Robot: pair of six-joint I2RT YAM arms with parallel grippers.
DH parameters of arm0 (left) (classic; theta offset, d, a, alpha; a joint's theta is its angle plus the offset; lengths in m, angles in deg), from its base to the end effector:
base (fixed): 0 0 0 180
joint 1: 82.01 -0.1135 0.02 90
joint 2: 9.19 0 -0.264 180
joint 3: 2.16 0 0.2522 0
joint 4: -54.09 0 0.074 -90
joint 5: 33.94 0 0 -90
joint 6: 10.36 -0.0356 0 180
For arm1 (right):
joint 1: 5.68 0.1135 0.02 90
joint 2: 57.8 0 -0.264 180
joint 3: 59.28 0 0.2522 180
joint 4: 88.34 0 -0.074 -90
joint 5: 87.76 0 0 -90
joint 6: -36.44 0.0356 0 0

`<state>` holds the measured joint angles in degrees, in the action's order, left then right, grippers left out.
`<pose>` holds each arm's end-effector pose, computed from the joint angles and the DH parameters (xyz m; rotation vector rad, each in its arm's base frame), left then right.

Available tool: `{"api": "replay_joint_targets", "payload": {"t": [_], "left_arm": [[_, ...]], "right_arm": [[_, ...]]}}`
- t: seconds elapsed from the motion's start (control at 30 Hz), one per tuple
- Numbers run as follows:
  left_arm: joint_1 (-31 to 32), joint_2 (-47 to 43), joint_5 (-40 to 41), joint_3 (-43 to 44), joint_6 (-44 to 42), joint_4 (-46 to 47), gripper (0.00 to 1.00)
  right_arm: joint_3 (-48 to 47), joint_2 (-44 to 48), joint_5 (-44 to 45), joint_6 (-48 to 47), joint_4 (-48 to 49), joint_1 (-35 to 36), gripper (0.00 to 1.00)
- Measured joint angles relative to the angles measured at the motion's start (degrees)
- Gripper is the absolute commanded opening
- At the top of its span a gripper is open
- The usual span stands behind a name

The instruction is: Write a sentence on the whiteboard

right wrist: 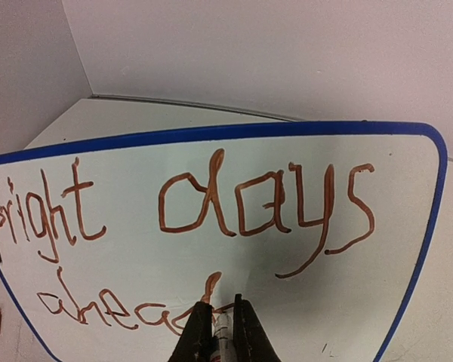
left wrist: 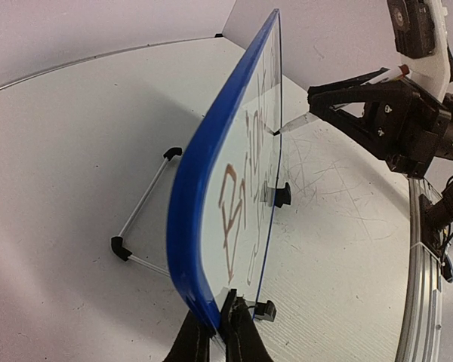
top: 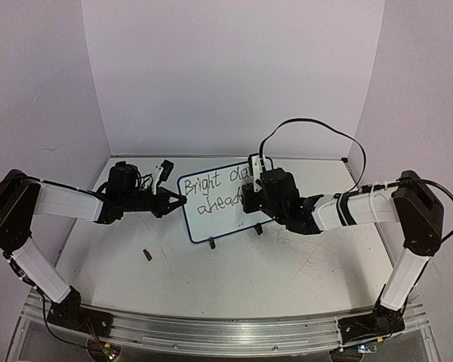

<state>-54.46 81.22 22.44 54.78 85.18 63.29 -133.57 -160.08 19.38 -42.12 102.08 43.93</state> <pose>0.2806 -0.1686 0.1958 0.7678 1.8956 -0.9506 0.2684 0.2993 0.2205 -0.4180 1.8416 0.4545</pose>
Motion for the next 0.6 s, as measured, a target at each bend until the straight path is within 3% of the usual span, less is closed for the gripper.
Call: {"api": "replay_joint_targets", "payload": {"t": [0.6], "left_arm": [[0.0,0.0,0.0,0.0,0.0,0.0,0.0]], "right_arm": [[0.0,0.0,2.9,-0.4,-1.5,0.1,0.0]]}}
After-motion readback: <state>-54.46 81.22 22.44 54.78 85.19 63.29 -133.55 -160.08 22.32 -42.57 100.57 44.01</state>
